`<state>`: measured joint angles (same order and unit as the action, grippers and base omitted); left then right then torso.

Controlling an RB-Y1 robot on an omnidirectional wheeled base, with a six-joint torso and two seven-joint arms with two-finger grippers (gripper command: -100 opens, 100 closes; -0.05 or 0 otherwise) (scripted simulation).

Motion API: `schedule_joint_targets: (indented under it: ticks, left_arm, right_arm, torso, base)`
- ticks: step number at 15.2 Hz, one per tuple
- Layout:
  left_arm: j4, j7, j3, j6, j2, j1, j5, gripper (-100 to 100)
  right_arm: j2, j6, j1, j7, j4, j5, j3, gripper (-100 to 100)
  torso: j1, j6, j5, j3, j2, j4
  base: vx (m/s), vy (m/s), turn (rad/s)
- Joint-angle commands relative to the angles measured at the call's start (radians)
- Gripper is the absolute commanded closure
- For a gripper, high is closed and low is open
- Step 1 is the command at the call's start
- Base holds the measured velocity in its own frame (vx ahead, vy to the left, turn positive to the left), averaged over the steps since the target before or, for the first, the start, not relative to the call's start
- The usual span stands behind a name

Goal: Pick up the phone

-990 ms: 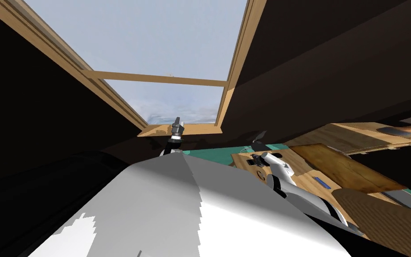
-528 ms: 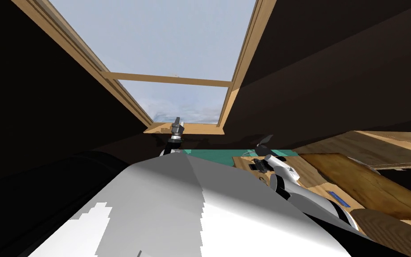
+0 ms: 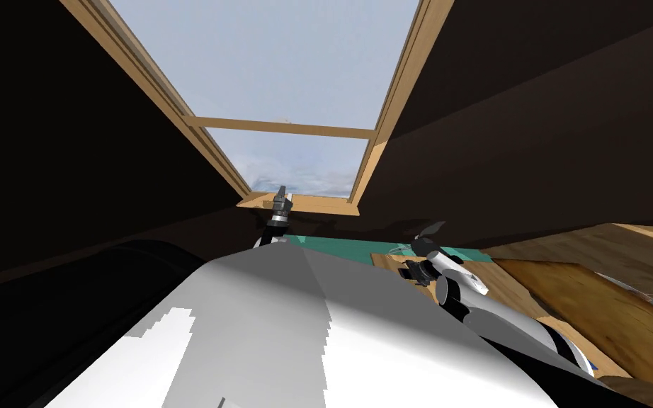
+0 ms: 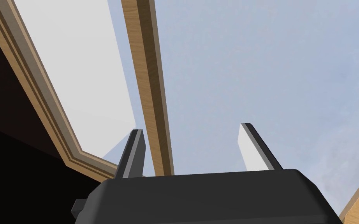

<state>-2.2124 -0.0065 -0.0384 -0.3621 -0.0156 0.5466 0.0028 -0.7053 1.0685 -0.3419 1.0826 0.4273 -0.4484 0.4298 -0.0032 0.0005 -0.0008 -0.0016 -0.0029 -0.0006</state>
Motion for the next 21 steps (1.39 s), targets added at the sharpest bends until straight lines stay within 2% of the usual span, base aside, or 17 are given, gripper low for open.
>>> schedule_joint_targets:
  ticks: [1,3,4,7,8,9,10,13,14,16,17,19,20,21]
  left_arm:
    - [0.000,0.000,0.000,0.000,0.000,0.000,0.000,0]
    - [0.000,0.000,0.000,0.000,0.000,0.000,0.000,0]
    - [0.000,0.000,0.000,0.000,0.000,0.000,0.000,0]
    - [0.000,0.000,0.000,0.000,0.000,0.000,0.000,0]
    - [0.000,0.000,0.000,0.000,0.000,0.000,0.000,0]
    - [0.000,0.000,0.000,0.000,0.000,0.000,0.000,0]
    - [0.000,0.000,0.000,0.000,0.000,0.000,0.000,0]
    - [0.000,0.000,0.000,0.000,0.000,0.000,0.000,0]
    - [0.000,0.000,0.000,0.000,0.000,0.000,0.000,0]
    - [0.000,0.000,0.000,0.000,0.000,0.000,0.000,0]
    - [0.000,0.000,0.000,0.000,0.000,0.000,0.000,0]
    - [0.000,0.000,0.000,0.000,0.000,0.000,0.000,0]
    - [0.000,0.000,0.000,0.000,0.000,0.000,0.000,0]
    - [0.000,0.000,0.000,0.000,0.000,0.000,0.000,0]
  right_arm:
    - [-0.010,0.007,-0.007,0.015,-0.043,-0.001,0.006,-100]
    - [-0.010,0.007,-0.007,0.015,-0.043,-0.001,0.006,-100]
    - [-0.017,0.016,-0.008,0.022,-0.062,-0.002,0.010,-100]
    - [-0.021,0.022,-0.008,0.027,-0.075,-0.003,0.012,-100]
    - [-0.017,0.021,-0.005,0.021,-0.059,-0.003,0.011,-100]
    - [-0.039,0.005,0.038,-0.027,-0.016,-0.053,-0.039,-100]
    - [-0.039,0.005,0.038,-0.037,-0.016,-0.069,-0.057,-100]
    - [-0.039,0.005,0.038,-0.046,-0.016,-0.077,-0.060,-100]
    - [-0.060,-0.010,0.081,-0.087,0.016,-0.124,-0.107,-100]
    - [-0.060,-0.010,0.081,-0.114,0.029,-0.151,-0.131,-100]
    - [-0.081,-0.026,0.123,-0.152,0.075,-0.182,-0.163,-100]
    - [-0.081,-0.026,0.123,-0.183,0.075,-0.223,-0.202,-100]
    - [-0.081,-0.026,0.123,-0.183,0.075,-0.225,-0.202,-100]
    - [-0.102,-0.042,0.164,-0.220,0.110,-0.261,-0.242,-100]
  torso:
    - [0.000,0.000,0.000,0.000,0.000,0.000]
    - [0.000,0.000,0.000,0.000,0.000,0.000]
    - [0.001,0.000,0.000,0.000,0.000,0.000]
    - [0.001,0.000,0.000,0.000,0.000,0.000]
    - [0.001,0.000,0.000,0.000,0.000,0.000]
    - [0.001,0.000,0.000,0.000,0.000,0.000]
    - [0.001,-0.001,0.000,0.001,0.002,0.000]
    - [-0.001,0.001,0.000,0.002,0.004,0.001]
    - [0.000,0.001,0.000,0.002,0.003,0.001]
    - [-0.001,-0.001,0.000,0.003,0.005,0.001]
    - [-0.001,0.000,0.000,0.003,0.005,0.001]
    - [-0.002,-0.001,0.000,0.004,0.006,0.001]
    - [-0.002,0.000,0.000,0.004,0.006,0.001]
    - [-0.001,0.001,0.000,0.003,0.005,0.001]
  base:
    - [0.006,-0.019,0.078]
    - [0.007,-0.017,0.066]
    - [0.007,-0.014,0.070]
    - [0.007,-0.013,0.044]
    - [0.004,-0.009,0.024]
    - [-0.042,-0.026,0.272]
    - [-0.068,-0.055,0.320]
    - [-0.036,-0.038,0.022]
    - [-0.044,-0.023,0.232]
    - [-0.060,-0.048,0.211]
    - [-0.074,-0.043,0.258]
    - [-0.085,-0.048,0.183]
    - [-0.043,-0.036,0.004]
    - [-0.063,-0.029,0.265]
